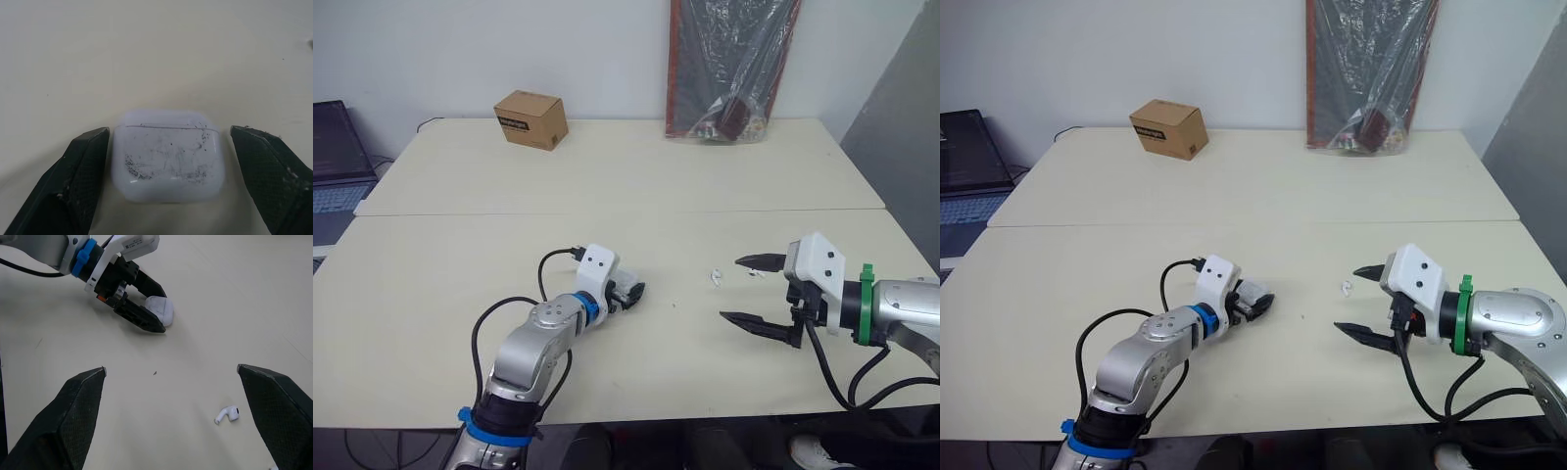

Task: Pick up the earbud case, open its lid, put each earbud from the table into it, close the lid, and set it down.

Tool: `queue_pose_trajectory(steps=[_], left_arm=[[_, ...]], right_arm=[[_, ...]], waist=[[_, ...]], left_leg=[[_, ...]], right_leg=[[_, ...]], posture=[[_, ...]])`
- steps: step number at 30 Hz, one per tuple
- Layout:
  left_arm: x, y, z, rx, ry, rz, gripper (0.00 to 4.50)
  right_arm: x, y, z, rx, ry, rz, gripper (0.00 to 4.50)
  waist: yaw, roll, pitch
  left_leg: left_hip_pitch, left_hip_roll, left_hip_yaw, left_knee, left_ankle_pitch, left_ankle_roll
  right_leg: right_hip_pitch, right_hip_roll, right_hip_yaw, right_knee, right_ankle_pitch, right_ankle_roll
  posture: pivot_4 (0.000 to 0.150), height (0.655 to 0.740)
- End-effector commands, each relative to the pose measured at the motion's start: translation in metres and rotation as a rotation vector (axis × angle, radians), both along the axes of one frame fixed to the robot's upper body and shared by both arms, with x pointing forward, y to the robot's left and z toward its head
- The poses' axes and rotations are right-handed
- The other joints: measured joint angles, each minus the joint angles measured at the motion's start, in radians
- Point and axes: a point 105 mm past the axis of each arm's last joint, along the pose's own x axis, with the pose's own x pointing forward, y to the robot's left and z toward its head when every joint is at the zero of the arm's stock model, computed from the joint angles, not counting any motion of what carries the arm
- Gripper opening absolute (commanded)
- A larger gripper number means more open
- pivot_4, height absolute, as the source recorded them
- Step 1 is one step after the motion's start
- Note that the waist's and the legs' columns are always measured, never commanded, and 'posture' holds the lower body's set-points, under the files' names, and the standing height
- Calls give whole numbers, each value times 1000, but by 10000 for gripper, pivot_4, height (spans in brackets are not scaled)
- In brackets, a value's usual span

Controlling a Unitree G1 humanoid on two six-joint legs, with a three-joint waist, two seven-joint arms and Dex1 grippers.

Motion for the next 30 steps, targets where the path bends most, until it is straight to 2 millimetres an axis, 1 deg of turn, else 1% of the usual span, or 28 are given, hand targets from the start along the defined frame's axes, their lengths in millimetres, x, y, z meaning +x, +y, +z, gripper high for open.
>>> queue_pose_trajectory(steps=[1,11,18,29,30], left_arm=[[1,-5,-4,4,9,-13,41498],[1,-4,-7,21,27,-17,41498],[-5,4,-6,45,34,-5,41498],[-11,7,-9,77,55,-9,41498],[-10,6,-9,68,55,-7,39719]], right_arm=[[-1,2,11,24,-49,-1,45000],[-4,7,12,44,-51,14,45000],[-4,8,11,44,-44,22,45000],[-5,9,9,43,-38,31,45000],[-5,10,9,43,-38,32,45000]], waist=[[0,0,0],[-1,0,0],[-2,0,0],[-3,0,0],[-3,0,0]], left_leg=[[0,0,0,0,0,0],[-4,0,0,9,0,0],[-4,0,0,9,0,0],[-4,0,0,9,0,0],[-4,0,0,9,0,0]], right_leg=[[0,0,0,0,0,0],[0,0,1,-1,4,3],[0,0,1,-1,4,4],[0,0,1,-1,4,4],[0,0,1,-1,4,4]], posture=[[1500,7400],[1500,7400],[1500,7400],[1500,7400],[1500,7400]])
